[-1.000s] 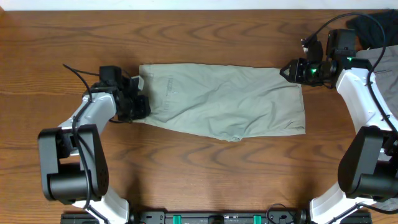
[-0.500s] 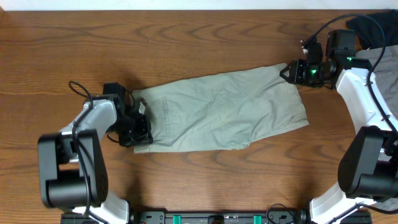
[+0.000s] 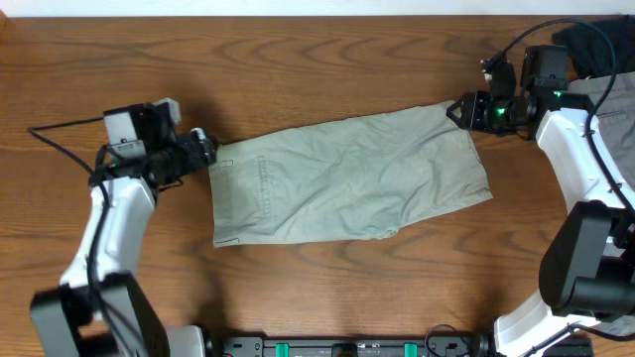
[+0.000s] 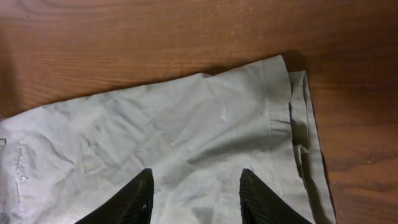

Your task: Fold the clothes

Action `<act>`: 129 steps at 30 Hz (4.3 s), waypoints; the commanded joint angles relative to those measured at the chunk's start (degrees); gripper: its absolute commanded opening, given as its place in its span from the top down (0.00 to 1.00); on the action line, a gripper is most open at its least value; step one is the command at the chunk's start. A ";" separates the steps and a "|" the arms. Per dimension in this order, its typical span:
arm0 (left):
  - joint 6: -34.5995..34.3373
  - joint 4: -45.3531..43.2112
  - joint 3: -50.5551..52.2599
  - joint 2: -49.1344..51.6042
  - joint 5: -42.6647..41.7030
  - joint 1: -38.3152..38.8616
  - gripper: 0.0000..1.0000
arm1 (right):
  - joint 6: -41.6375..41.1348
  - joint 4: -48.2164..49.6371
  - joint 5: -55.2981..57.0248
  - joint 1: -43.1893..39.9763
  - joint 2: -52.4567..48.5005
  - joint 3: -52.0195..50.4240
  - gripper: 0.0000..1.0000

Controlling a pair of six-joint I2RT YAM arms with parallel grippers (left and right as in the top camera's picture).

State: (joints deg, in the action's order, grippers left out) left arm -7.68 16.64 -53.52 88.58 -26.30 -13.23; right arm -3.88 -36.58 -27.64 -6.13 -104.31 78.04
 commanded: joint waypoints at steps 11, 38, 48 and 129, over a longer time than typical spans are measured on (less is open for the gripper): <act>-0.79 -12.68 -0.20 19.37 -18.34 -4.44 0.37 | -1.88 0.35 -0.90 0.22 -0.17 0.22 0.57; 0.24 -16.48 -0.20 19.54 -38.36 -3.76 0.88 | -1.86 0.39 -0.87 0.20 -0.17 0.22 0.57; 4.11 -13.07 -0.17 19.54 -28.70 0.72 0.77 | -2.23 0.59 -0.87 0.22 -0.17 0.22 0.57; 10.51 3.61 -0.24 -11.08 -14.14 1.40 0.94 | 4.42 14.38 4.13 0.20 -6.25 -0.42 0.54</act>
State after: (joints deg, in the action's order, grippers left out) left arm 2.79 19.05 -53.49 80.53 -39.18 -11.57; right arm -1.80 -23.59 -21.61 -6.13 -107.90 77.97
